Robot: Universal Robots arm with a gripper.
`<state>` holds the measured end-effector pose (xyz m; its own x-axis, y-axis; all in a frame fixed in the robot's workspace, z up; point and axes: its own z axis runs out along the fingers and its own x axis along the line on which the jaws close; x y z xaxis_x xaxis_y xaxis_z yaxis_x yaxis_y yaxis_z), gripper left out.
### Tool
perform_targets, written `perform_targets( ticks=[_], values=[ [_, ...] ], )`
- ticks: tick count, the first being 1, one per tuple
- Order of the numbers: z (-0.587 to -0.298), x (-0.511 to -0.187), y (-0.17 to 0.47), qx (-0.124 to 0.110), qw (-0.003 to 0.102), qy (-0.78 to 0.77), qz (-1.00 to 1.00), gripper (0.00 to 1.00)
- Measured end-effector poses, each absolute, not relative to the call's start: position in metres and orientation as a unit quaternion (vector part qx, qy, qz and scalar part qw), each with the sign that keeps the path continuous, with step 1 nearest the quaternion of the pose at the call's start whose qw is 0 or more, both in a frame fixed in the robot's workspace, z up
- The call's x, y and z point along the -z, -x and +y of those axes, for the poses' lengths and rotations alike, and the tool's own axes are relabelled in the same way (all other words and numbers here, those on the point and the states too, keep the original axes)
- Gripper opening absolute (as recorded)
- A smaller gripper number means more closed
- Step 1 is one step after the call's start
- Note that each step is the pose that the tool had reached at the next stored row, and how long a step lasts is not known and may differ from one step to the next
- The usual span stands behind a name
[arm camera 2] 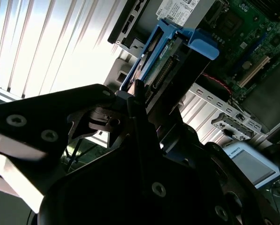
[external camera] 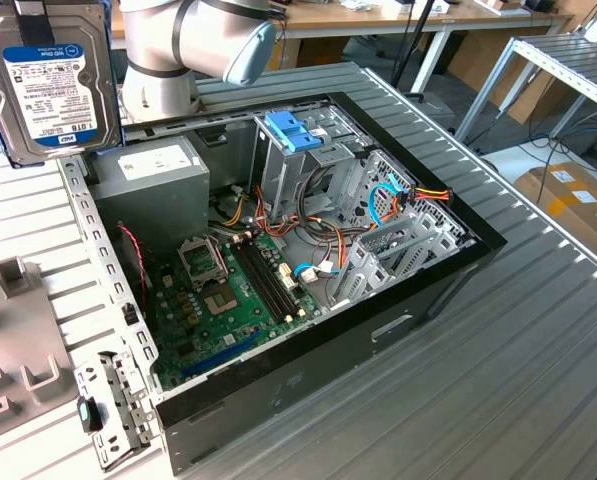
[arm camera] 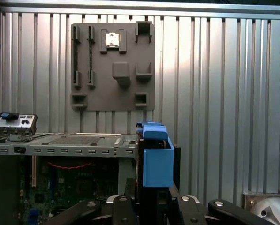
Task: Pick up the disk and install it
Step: 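Pick up the disk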
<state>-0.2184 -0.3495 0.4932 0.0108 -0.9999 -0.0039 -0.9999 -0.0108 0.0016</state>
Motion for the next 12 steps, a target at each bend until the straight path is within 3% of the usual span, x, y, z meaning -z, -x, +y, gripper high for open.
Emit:
perform_targets(
  ticks=[12],
  values=[
    [-0.3494,-0.4932,0.2172,-0.002,0.001,0.711,0.703,0.35]
  ],
)
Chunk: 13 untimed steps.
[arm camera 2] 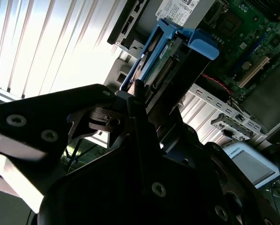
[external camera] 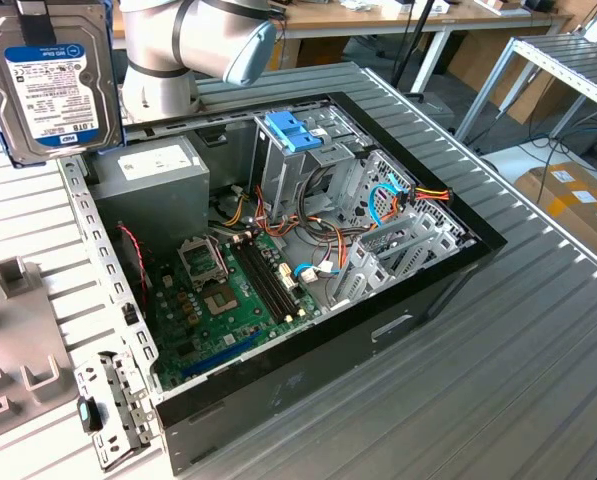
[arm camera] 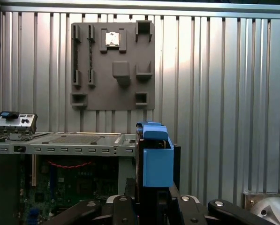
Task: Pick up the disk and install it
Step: 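Pick up the disk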
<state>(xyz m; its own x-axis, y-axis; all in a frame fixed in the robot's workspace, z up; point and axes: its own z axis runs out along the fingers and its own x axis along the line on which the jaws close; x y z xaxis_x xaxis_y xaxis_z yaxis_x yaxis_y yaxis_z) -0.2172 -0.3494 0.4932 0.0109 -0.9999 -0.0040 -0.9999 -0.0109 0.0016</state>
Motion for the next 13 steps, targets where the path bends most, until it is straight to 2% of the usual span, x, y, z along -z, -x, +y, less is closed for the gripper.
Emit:
perform_targets(
  ticks=[13],
  values=[
    [-0.349,-0.493,0.205,-0.002,0.001,0.711,0.703,0.35]
  ],
)
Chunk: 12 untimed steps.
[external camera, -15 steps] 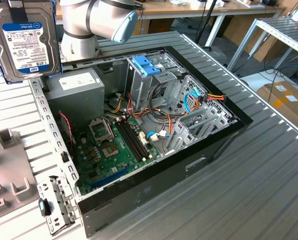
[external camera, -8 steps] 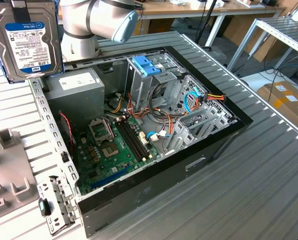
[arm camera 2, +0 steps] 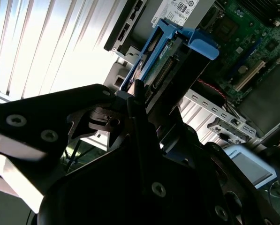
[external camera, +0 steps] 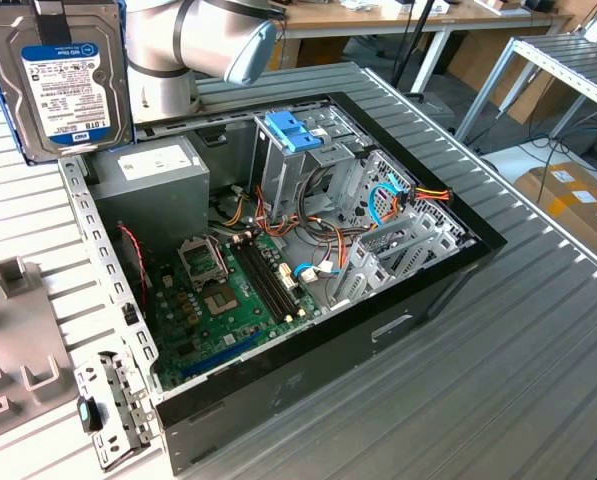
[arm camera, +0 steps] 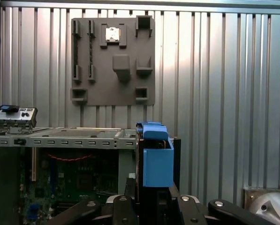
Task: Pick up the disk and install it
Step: 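Pick up the disk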
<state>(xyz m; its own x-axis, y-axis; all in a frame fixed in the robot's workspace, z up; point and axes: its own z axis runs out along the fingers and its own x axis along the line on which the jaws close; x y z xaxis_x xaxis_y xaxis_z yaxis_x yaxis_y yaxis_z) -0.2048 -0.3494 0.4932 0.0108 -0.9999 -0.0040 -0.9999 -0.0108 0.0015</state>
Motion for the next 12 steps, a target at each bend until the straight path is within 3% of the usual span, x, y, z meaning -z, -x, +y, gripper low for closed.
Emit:
perform_targets(
  ticks=[12],
  values=[
    [-0.349,-0.493,0.179,-0.002,0.001,0.711,0.703,0.35]
  ],
)
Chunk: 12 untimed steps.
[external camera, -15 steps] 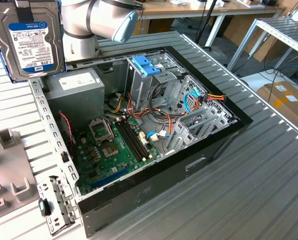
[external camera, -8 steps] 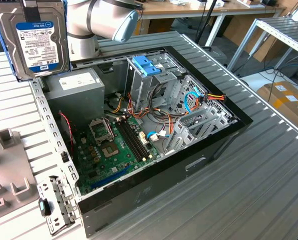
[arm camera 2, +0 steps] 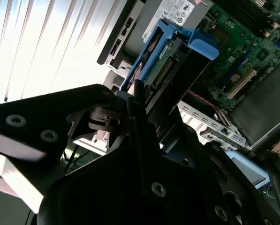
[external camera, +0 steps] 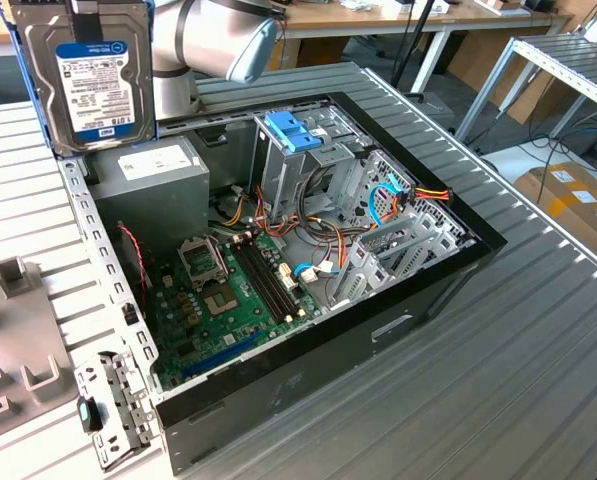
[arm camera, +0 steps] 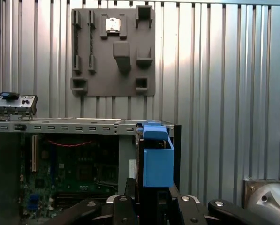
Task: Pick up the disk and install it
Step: 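Pick up the disk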
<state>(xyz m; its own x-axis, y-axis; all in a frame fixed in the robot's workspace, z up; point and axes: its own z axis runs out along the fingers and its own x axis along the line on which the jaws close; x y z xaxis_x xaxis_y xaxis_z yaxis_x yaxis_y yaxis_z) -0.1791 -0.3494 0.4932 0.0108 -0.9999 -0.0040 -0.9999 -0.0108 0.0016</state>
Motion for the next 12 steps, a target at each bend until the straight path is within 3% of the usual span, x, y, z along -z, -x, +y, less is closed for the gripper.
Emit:
perform_targets(
  ticks=[12],
  values=[
    [-0.349,-0.493,0.162,-0.002,0.001,0.711,0.703,0.35]
  ],
)
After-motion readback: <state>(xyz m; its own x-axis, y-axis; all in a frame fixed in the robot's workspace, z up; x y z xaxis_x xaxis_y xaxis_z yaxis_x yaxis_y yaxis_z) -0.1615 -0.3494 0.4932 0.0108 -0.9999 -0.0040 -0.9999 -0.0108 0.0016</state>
